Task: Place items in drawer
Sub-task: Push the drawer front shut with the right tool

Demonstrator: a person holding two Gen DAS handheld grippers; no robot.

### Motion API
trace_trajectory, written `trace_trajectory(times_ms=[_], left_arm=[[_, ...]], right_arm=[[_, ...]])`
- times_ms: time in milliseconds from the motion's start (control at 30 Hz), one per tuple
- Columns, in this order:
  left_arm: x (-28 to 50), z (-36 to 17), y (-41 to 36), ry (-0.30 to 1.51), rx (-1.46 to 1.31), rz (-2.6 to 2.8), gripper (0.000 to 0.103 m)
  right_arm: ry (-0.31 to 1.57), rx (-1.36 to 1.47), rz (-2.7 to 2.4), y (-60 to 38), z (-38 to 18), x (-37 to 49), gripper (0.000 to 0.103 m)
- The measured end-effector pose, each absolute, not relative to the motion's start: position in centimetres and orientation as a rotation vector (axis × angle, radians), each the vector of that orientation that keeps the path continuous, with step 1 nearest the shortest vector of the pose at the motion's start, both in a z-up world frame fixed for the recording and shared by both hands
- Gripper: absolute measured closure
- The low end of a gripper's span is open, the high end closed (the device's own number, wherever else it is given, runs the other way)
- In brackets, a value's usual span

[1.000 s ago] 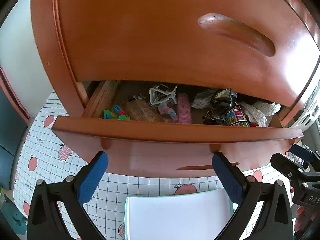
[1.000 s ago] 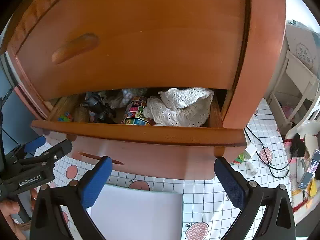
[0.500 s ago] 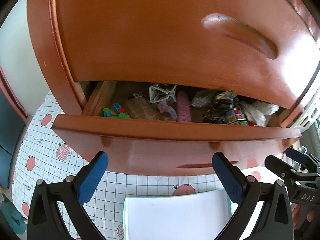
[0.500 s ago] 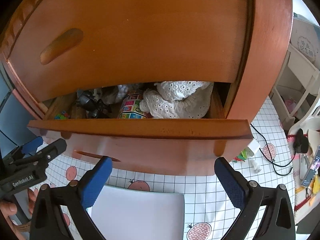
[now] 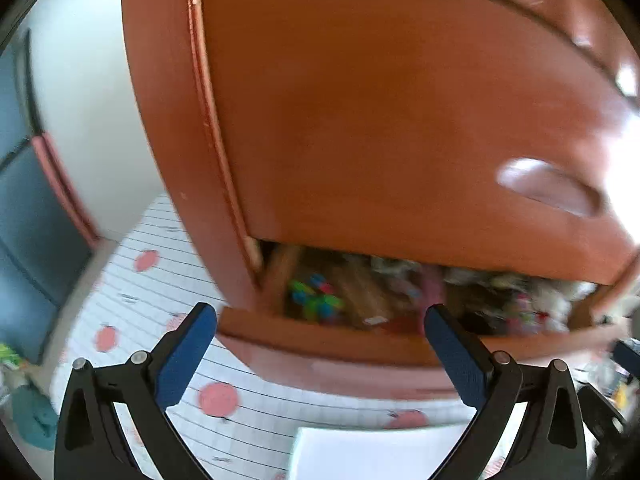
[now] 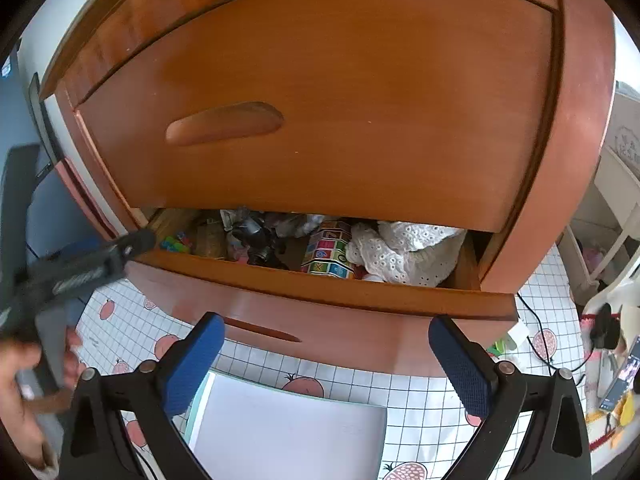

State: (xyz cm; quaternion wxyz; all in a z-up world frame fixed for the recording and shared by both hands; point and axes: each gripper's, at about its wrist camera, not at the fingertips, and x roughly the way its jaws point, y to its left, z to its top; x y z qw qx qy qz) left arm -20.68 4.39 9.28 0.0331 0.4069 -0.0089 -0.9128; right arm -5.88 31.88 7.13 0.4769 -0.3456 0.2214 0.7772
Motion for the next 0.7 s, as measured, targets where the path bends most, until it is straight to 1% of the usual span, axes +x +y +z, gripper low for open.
trace_trajectory(times_ms=[133, 367, 533, 633, 700], left_arm=[[-22.1, 8.7, 3.6, 0.024, 1.284, -2.741, 0.0], [-23.3, 8.0, 3.9, -0.019, 1.285, -2.71, 0.0], [-22.3, 8.4, 3.5, -0.023, 1.286, -2.715, 0.0], [-22.1, 8.3, 3.0, 0.015, 1.301, -2.72, 0.0], [-21.9, 8.2, 2.5, 0.074, 1.31, -2.733, 0.0]], right_arm=[[0.531, -0.846, 1.894, 32.0, 7.5, -5.5, 0.0], [0.492, -0.807, 1.952, 32.1, 9.0, -6.4, 0.0], [0.431, -0.854, 2.039, 32.6, 9.5, -9.1, 0.0], [0.436, -0.892, 2.109, 33.2, 9.5, -11.0, 0.0], [0.483, -0.91, 2.146, 34.0, 9.2, -12.1, 0.0]])
